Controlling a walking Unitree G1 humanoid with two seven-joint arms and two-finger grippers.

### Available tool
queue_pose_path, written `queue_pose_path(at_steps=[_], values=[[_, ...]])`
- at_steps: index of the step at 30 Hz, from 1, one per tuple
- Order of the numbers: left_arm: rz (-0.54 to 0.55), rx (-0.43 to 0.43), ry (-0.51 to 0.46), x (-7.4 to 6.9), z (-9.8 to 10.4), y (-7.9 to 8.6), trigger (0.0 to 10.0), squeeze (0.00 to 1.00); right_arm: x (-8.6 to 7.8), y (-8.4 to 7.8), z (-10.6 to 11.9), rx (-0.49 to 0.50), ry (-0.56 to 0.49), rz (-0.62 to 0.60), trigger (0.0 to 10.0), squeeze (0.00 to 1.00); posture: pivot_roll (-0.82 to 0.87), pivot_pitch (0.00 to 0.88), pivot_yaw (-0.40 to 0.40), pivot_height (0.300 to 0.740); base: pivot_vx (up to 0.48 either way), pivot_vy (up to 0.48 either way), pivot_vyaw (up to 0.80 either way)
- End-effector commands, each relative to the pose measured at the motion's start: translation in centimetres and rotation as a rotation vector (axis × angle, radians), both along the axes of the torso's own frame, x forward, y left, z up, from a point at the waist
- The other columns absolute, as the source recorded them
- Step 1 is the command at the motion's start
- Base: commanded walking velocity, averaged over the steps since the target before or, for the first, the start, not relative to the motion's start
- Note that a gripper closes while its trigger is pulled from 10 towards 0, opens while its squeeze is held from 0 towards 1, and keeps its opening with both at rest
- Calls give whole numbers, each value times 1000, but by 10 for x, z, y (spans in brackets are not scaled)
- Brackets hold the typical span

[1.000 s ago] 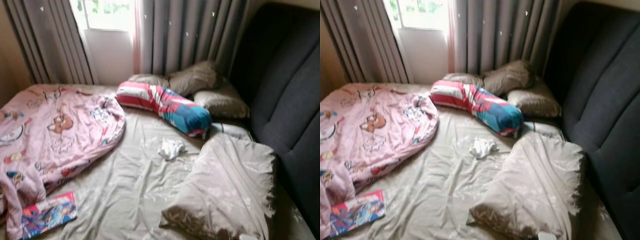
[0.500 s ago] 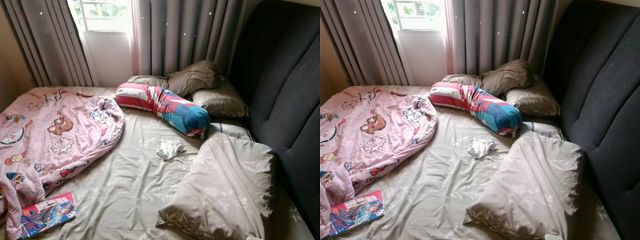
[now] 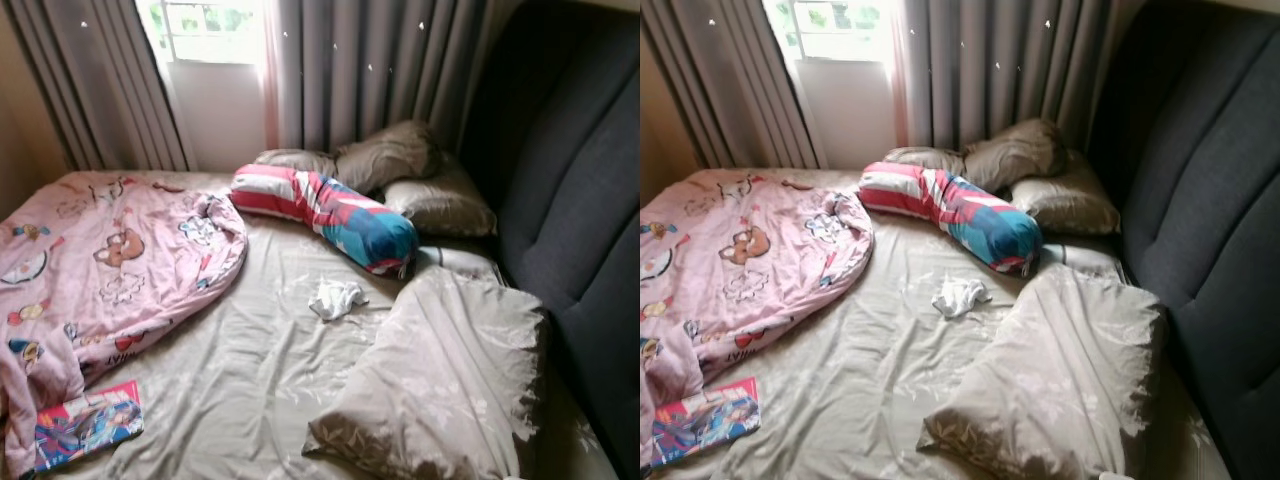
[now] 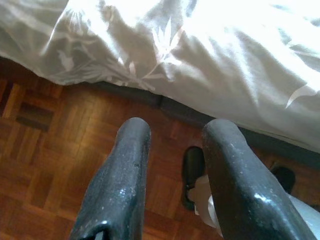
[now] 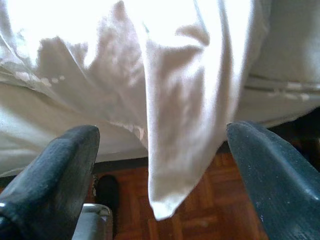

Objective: Clean up the room

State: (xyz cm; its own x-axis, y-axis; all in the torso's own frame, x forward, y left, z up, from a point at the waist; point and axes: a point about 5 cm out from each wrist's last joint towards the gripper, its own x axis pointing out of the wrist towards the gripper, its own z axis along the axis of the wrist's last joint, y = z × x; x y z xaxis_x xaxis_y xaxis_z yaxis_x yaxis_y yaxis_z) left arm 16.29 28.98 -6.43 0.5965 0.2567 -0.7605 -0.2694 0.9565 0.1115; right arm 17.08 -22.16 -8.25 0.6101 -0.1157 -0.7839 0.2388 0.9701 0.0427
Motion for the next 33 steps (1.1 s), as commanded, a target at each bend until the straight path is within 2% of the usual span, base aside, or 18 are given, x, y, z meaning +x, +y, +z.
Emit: queue_pose_path(at_steps=[1, 7, 12, 17, 19, 21, 24, 25, 29, 31, 32, 33], values=[[0, -7, 7, -1, -1, -2, 10000, 0, -4, -4, -1, -6, 11, -14, 10000, 0, 30, 0, -30, 740, 0, -311, 0], [4, 1, -7, 2, 1, 0, 10000, 0, 2, 10, -1, 5, 7, 1, 10000, 0, 31, 0, -30, 740, 0, 0, 0], [-1, 10, -21, 5, 3, 2, 10000, 0, 5, 16, -1, 9, 1, 7, 10000, 0, 30, 0, -28, 740, 0, 0, 0], [10, 36, -93, 17, 14, 10, 10000, 0, 17, 17, 5, 15, -64, -2, 10000, 0, 24, 0, -25, 740, 0, 0, 0], [22, 40, -114, 20, 13, 3, 10000, 0, 25, 16, 10, 14, -112, -16, 10000, 0, 17, 0, -21, 740, 0, 0, 0], [21, 40, -173, 30, 15, -7, 10000, 0, 33, 15, 16, 15, -156, -24, 10000, 0, 14, 0, -20, 740, 0, 0, 0], [-23, 75, -373, 61, 36, -22, 10000, 0, 53, 15, 30, 15, -273, -5, 10000, 0, 2, 0, -23, 740, 0, 0, 0], [-33, 84, -419, 66, 41, -24, 10000, 0, 59, 16, 35, 13, -308, 2, 10000, 0, 2, 0, -23, 740, 0, 0, 0], [-70, 103, -581, 82, 62, -28, 10000, 0, 73, 17, 50, -9, -438, 13, 10000, 0, 7, 0, -31, 740, 0, 0, 0], [-96, 111, -658, 86, 72, -31, 10000, 0, 74, 15, 56, -34, -506, 8, 10000, 0, 1, 0, -35, 740, 0, 0, 0], [-96, 111, -658, 86, 72, -31, 10000, 0, 74, 15, 56, -34, -506, 8, 10000, 0, 1, 0, -35, 740, 0, 0, 0], [-126, 124, -716, 88, 80, -33, 10000, 0, 72, 13, 60, -54, -559, -6, 10000, 0, -1, 0, -37, 740, 0, 0, 0]])
